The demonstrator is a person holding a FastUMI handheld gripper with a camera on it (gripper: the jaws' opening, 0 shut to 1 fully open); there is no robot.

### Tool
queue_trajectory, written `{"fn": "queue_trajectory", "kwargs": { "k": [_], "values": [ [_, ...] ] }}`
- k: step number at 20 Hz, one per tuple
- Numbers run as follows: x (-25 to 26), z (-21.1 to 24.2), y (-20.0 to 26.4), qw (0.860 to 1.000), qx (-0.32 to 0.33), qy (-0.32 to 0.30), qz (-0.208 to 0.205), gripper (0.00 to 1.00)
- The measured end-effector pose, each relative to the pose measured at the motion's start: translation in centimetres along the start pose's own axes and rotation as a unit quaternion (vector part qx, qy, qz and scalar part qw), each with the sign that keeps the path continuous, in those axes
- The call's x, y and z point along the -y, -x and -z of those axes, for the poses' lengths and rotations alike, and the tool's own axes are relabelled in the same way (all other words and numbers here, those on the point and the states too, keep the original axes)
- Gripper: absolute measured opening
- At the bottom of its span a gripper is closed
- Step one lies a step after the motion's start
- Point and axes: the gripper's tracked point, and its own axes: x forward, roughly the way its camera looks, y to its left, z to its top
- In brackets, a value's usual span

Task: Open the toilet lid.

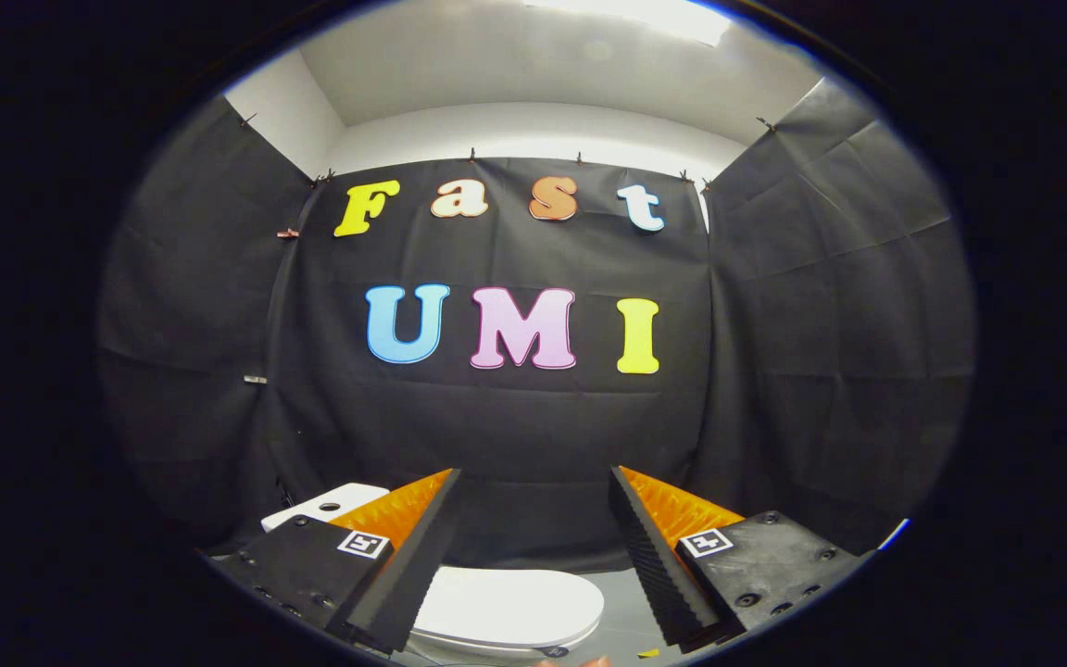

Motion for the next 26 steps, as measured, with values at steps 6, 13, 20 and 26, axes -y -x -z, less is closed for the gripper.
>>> {"fn": "queue_trajectory", "kwargs": {
  "k": [6, 13, 20, 26],
  "values": [
    [1.2, 5.9, -2.0, 1.000, 0.004, 0.018, 0.013, 0.98],
    [2.7, 14.8, -4.2, 0.999, -0.001, 0.032, -0.005, 0.98],
    [4.3, 25.9, -6.0, 0.998, -0.065, 0.007, -0.013, 0.98],
    [6.5, 35.6, -7.1, 0.986, -0.156, -0.039, -0.038, 0.98]
  ]
}}
